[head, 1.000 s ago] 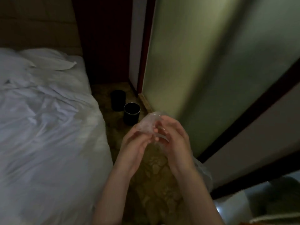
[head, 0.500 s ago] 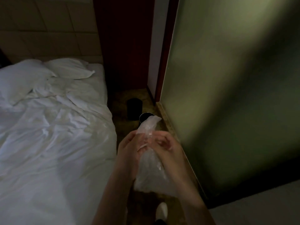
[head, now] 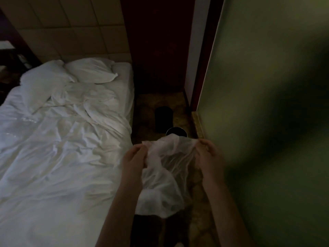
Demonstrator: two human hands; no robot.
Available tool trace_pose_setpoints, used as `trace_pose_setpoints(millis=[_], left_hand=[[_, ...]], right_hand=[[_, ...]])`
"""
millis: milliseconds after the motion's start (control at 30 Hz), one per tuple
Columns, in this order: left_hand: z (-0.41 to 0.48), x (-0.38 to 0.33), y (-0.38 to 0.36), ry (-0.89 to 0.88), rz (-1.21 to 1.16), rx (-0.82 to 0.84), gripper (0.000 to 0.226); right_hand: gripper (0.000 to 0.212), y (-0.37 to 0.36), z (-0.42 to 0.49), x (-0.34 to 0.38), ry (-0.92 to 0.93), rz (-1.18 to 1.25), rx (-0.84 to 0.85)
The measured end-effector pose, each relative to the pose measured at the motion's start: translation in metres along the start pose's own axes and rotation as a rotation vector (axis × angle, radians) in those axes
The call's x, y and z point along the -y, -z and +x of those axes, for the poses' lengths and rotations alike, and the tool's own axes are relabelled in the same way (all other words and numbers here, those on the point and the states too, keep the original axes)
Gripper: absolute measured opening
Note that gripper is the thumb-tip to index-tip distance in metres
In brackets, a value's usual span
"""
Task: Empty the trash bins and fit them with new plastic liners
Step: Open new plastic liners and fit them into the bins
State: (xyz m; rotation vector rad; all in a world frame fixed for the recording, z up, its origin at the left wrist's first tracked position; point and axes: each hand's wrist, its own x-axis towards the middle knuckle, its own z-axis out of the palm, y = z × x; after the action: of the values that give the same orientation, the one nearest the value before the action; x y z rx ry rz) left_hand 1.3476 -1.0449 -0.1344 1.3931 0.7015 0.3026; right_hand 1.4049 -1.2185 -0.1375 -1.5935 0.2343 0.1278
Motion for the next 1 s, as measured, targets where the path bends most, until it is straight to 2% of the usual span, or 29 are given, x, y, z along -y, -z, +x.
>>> trace_pose_setpoints(millis=[100,233,333,433,567,667,767,867,1000], left_hand=[[0.019,-0.006,-0.019,0.020,-0.018,-0.038,0.025],[0.042,-0.017,-0.035,0.062,-0.161,-0.062,0.016],[0.064,-0.029,-0.040,0.067,-0.278,-0.134,0.013],[0.088,-0.037,-0.054,0.044,-0.400,-0.158,0.010],[0.120,-0.045,-0.076,-0.014,-0.368,-0.186,0.016],[0.157,-0.051,-0.084,-0.010,-0.402,-0.207,0.013],[0.209,-0.054,-0.086,-0.020,-0.429,-0.221,0.010],[0.269,-0.058,-0.082,-0.008,-0.434,-0.222,0.009],[0.346,-0.067,-0.072,0.021,-0.398,-0.216,0.013]], right_hand=[[0.015,0.005,0.030,0.010,-0.129,0.206,0.024],[0.018,-0.001,0.059,0.024,-0.180,0.360,0.012],[0.011,0.000,0.083,0.028,-0.076,0.219,-0.051],[0.024,0.001,0.103,0.029,-0.010,0.017,-0.120],[0.014,-0.004,0.133,0.028,0.094,-0.126,-0.187],[0.019,-0.015,0.165,0.028,0.151,-0.232,-0.199],[0.031,-0.047,0.200,0.025,0.118,-0.168,-0.291],[0.033,-0.087,0.235,0.025,0.070,-0.012,-0.421],[0.057,-0.123,0.286,0.020,0.028,0.058,-0.628]])
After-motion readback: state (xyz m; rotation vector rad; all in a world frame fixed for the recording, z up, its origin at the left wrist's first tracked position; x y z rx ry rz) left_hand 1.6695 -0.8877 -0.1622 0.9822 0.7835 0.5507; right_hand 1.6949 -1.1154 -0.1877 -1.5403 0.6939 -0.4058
